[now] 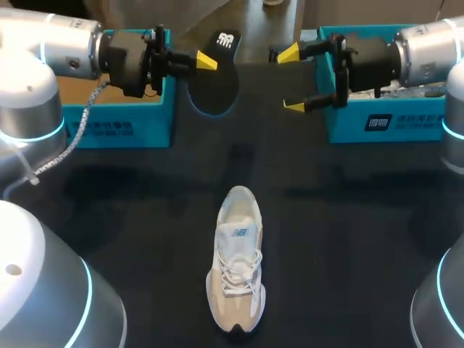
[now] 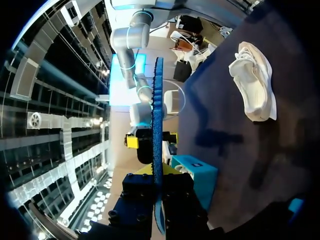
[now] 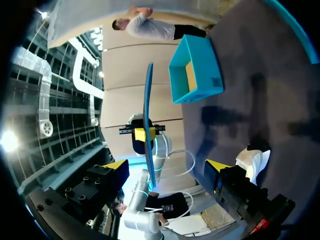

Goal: Take the shoe out of the shoebox, open the shoe tongue, remove and reinsert the insole, then place the shoe into the shoebox

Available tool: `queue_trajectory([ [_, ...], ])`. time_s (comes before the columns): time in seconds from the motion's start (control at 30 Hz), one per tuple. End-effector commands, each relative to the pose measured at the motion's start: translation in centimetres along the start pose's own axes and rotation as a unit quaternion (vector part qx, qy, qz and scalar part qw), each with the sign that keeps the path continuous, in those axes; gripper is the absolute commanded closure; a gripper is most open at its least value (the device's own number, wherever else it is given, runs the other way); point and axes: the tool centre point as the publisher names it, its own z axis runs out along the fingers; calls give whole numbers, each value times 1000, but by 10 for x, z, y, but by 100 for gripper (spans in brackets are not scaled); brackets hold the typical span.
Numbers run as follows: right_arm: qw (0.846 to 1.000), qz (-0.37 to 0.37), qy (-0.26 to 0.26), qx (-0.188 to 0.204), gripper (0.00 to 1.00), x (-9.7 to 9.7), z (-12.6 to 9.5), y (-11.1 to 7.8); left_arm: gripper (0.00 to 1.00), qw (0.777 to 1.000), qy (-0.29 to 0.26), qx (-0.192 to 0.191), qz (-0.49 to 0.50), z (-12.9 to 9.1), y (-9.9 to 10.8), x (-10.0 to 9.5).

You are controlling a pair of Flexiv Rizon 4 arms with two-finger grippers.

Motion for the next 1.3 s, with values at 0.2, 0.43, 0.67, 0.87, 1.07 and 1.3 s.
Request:
queue_trajectory([
  [0.2,1000,0,0,-3,0,0,3,-2,100,1000,-2,0,1,2,1,2],
  [0.43,1000,0,0,-3,0,0,3,-2,100,1000,-2,0,1,2,1,2],
  [0.67,1000,3,0,-5,0,0,3,-2,100,1000,-11,12,26,13,4,0],
  [0.87,1000,-13,7,-7,0,-2,7,-13,100,998,-16,5,55,24,5,-3],
  [1.07,999,-36,15,5,0,-3,20,-20,100,998,-11,1,63,35,2,4],
  [1.3,998,-55,4,0,0,-6,37,-21,100,998,-21,-7,62,41,0,8],
])
